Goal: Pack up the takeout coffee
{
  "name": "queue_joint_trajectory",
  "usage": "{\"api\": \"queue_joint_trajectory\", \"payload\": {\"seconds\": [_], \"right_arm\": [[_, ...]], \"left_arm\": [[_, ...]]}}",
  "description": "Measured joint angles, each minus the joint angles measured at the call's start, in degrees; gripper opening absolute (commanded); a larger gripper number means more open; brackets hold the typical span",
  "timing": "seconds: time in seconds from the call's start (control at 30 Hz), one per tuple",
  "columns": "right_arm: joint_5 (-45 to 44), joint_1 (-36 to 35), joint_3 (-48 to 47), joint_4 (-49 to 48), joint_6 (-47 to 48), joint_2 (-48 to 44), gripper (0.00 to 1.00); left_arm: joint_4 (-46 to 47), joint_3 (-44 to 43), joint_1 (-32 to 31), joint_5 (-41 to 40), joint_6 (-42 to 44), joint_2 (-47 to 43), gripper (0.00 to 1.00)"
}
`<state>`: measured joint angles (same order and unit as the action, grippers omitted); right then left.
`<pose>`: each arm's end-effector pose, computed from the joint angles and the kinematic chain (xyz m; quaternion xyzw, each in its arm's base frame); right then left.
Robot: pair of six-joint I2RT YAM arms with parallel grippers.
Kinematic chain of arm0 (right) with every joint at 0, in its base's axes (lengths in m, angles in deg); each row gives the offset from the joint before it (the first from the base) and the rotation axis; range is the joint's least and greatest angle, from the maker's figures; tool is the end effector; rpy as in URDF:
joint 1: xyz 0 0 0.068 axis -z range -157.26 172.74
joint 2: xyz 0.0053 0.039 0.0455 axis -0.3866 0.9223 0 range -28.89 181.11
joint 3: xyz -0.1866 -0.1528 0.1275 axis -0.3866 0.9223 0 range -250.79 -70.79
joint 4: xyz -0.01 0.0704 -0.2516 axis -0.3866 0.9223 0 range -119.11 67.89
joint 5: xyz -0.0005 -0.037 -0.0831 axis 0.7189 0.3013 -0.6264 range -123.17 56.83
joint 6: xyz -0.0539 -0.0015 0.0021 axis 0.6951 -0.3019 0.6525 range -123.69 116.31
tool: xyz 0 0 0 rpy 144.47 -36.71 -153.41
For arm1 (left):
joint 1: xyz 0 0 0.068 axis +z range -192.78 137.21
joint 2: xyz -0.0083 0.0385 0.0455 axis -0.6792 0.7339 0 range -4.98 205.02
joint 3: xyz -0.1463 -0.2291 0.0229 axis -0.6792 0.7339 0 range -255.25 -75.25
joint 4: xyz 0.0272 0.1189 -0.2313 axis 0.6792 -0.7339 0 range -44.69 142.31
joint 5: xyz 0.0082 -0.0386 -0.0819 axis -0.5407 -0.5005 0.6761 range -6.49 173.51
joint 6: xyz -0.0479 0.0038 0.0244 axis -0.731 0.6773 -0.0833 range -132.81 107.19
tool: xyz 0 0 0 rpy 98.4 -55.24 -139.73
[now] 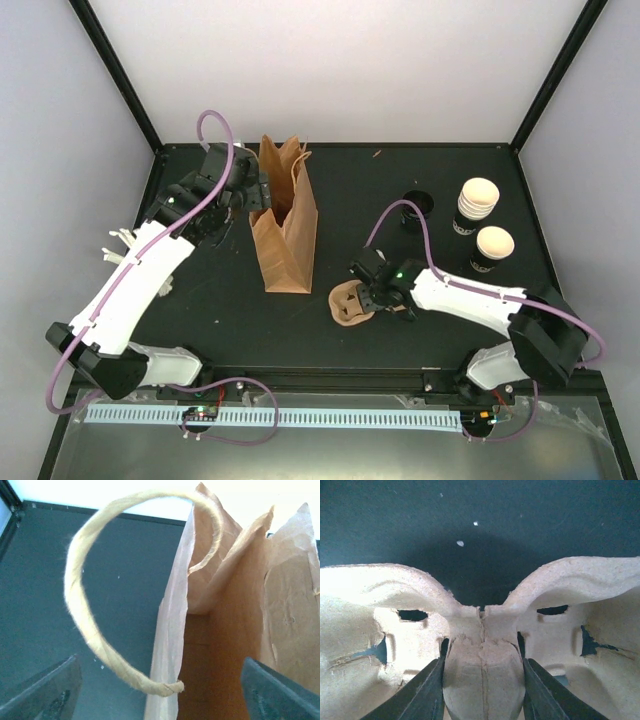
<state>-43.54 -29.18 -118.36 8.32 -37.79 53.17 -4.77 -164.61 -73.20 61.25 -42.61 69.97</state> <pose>0.1613 0.1954 0.1820 -0.1383 0.9739 0.0415 0.1753 0.2246 -0.1162 0.4151 -0.0727 0.8991 -0.0447 0.4294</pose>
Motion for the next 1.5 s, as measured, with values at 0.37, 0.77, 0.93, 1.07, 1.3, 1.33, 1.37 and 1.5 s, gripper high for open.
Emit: {"api": "queue_joint_trajectory", "payload": {"seconds": [0.37,0.77,0.93,1.07,1.3,1.33,1.37,1.5], "right_arm": [[-0.2,0.0,-4.8,3.9,0.8,-8.0,0.42],[-2.9,0.0,-12.0,9.2,2.1,-15.7,0.42],[-4.3,0.1,-13.2,10.1,2.4,-17.9,0.42],[-4.7,0.1,-13.3,11.0,2.5,-18.4,0.42],[-4.7,0.1,-13.3,11.7,2.6,-19.0,0.42],[-4.8,0.1,-13.3,11.8,2.7,-19.2,0.42],[-4.8,0.1,-13.3,11.9,2.8,-19.4,0.42],[-5.2,0.1,-13.6,12.7,3.3,-20.1,0.42]], "left_arm": [[1.7,4.6,3.7,5.7,-0.3,-1.4,0.97],[2.5,4.5,3.7,9.4,2.1,-1.4,0.93],[1.6,3.6,3.7,9.7,3.1,-0.4,0.83],[0.5,2.1,3.8,9.7,3.6,1.7,0.74],[-0.7,-0.7,3.8,9.6,4.8,3.4,0.45],[-0.8,-1.4,3.8,9.6,4.8,3.6,0.4],[-0.9,-2.1,3.8,9.6,5.4,3.8,0.32],[-1.6,-5.1,3.8,9.2,7.1,5.0,0.09]]}}
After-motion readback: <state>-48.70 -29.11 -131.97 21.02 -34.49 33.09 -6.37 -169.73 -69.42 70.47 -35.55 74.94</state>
